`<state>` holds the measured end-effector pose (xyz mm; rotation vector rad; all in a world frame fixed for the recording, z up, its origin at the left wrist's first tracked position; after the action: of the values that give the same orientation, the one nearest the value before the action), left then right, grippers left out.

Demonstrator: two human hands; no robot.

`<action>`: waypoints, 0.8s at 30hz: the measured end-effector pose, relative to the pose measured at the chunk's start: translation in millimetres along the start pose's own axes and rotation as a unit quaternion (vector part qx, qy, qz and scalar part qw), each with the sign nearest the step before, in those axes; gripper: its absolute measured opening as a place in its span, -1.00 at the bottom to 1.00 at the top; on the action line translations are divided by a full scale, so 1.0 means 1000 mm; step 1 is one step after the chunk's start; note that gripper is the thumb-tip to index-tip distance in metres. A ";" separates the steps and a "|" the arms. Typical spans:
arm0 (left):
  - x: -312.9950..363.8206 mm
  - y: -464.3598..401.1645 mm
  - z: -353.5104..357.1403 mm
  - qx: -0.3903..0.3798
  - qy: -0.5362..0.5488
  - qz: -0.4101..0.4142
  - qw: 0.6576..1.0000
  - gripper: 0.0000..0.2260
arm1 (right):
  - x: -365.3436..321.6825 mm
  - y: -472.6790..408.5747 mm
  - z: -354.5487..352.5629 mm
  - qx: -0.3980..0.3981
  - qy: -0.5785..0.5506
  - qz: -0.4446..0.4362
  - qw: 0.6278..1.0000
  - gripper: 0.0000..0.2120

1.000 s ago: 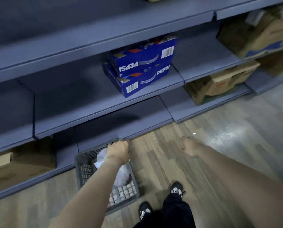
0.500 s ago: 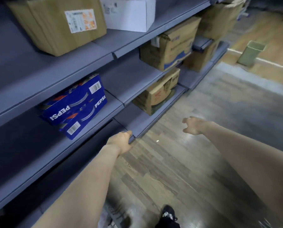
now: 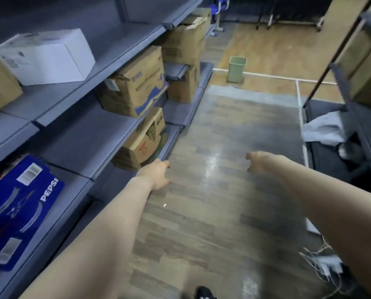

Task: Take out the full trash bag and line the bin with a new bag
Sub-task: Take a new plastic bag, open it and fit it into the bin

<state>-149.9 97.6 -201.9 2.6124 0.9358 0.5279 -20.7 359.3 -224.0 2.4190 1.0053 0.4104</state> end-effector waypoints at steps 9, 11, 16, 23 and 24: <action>0.092 -0.090 -0.017 -0.054 -0.099 0.119 0.987 -0.47 | 0.122 -0.008 0.021 -0.034 -0.085 0.118 0.989 -0.45; 0.116 -0.115 -0.030 -0.062 -0.133 0.155 0.977 -0.45 | 0.147 -0.012 0.020 -0.035 -0.098 0.148 0.983 -0.43; 0.169 -0.175 -0.086 -0.013 -0.136 0.238 0.962 -0.45 | 0.186 -0.022 0.004 -0.033 -0.126 0.217 0.967 -0.52; 0.174 -0.245 -0.104 -0.050 -0.184 0.277 0.942 -0.46 | 0.199 -0.065 -0.030 -0.007 -0.166 0.258 0.952 -0.55; 0.171 -0.256 -0.105 -0.058 -0.194 0.270 0.941 -0.45 | 0.199 -0.071 -0.033 -0.004 -0.172 0.260 0.950 -0.53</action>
<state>-212.0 415.8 -174.1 2.7029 0.0559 0.1613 59.7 557.7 -216.9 2.6055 0.2080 0.1486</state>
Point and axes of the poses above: each hand's wrist, its own y-axis away from the middle knuckle, its own z-axis out of the palm, x = y × z, the point moved 6 cm from there along -y, towards the middle knuckle, and after that the axes turned 9 degrees about z, right-handed, at the moved point
